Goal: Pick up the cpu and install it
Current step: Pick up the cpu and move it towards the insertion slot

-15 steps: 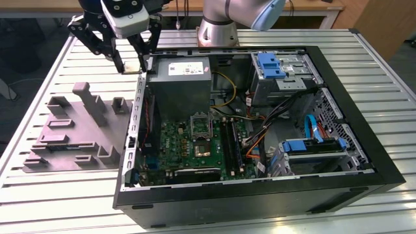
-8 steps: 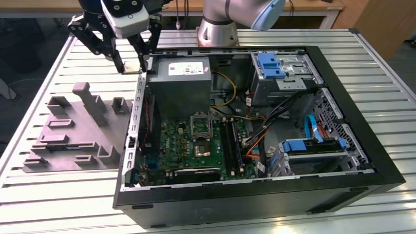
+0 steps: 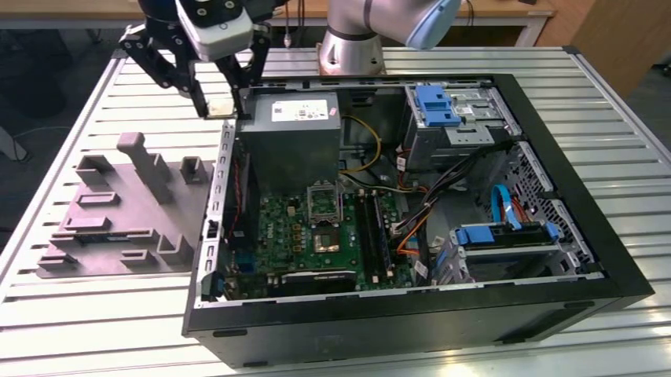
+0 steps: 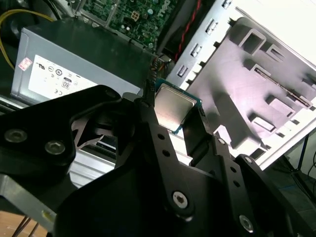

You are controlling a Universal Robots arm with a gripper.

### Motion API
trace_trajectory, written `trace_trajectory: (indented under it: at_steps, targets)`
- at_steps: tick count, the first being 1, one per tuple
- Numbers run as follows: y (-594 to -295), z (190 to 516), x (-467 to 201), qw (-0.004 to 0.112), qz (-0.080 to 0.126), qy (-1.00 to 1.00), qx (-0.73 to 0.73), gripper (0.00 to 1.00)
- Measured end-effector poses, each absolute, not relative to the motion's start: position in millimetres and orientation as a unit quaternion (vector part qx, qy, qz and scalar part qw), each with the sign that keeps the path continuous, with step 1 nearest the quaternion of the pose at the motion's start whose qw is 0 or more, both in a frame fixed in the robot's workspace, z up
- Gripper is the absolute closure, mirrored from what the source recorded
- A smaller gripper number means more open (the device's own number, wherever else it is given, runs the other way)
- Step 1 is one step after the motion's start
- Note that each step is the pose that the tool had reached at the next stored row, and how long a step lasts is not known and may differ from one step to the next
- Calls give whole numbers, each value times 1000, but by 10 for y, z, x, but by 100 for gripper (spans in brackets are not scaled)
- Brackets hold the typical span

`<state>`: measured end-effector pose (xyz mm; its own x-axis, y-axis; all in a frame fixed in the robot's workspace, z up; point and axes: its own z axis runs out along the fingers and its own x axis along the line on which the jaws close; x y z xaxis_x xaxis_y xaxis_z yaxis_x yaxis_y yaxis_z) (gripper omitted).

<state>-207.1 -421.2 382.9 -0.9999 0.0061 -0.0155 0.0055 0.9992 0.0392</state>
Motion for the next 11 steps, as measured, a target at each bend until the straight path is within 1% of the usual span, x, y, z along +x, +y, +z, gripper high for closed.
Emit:
trace_trajectory:
  at_steps: [11]
  targets:
    - [-4212,3829,-1799,8,20,1000,3,53]
